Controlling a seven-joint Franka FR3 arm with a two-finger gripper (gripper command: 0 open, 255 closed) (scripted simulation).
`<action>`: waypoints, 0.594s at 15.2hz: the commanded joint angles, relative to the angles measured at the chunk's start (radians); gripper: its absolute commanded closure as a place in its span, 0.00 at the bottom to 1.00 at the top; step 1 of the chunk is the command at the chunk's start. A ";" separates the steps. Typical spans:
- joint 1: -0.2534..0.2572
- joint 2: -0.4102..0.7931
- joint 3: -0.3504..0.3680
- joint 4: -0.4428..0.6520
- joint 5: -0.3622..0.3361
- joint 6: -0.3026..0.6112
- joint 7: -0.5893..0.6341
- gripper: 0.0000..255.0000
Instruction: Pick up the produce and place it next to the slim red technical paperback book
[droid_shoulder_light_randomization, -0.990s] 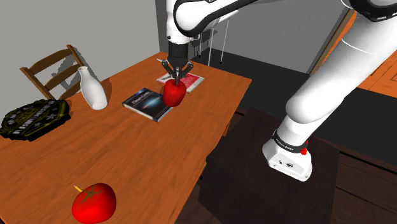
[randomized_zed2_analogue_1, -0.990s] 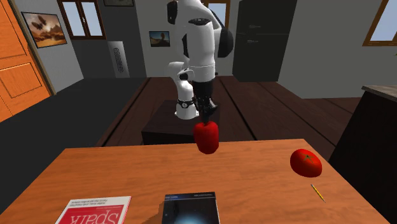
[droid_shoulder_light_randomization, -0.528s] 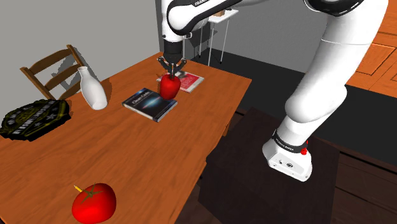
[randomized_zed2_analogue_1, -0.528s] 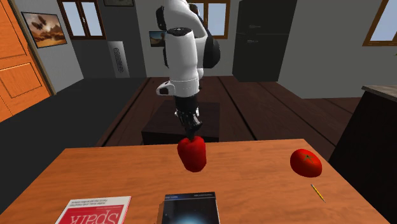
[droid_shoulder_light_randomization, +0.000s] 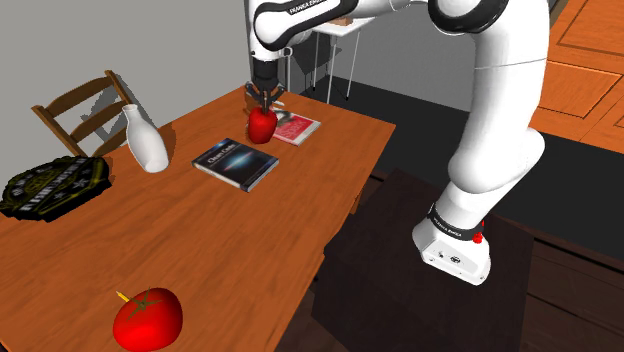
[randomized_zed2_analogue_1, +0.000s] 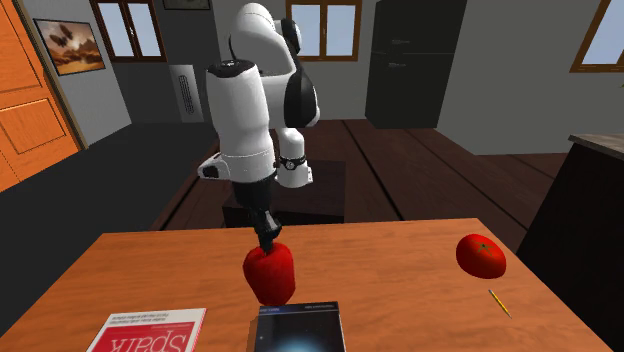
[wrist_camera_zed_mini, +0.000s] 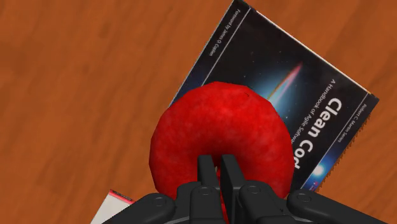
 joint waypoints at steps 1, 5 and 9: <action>0.008 0.072 -0.018 0.091 -0.025 -0.024 -0.016 1.00; 0.037 0.233 -0.053 0.322 -0.065 -0.098 -0.052 1.00; 0.089 0.437 -0.090 0.652 -0.096 -0.219 -0.104 1.00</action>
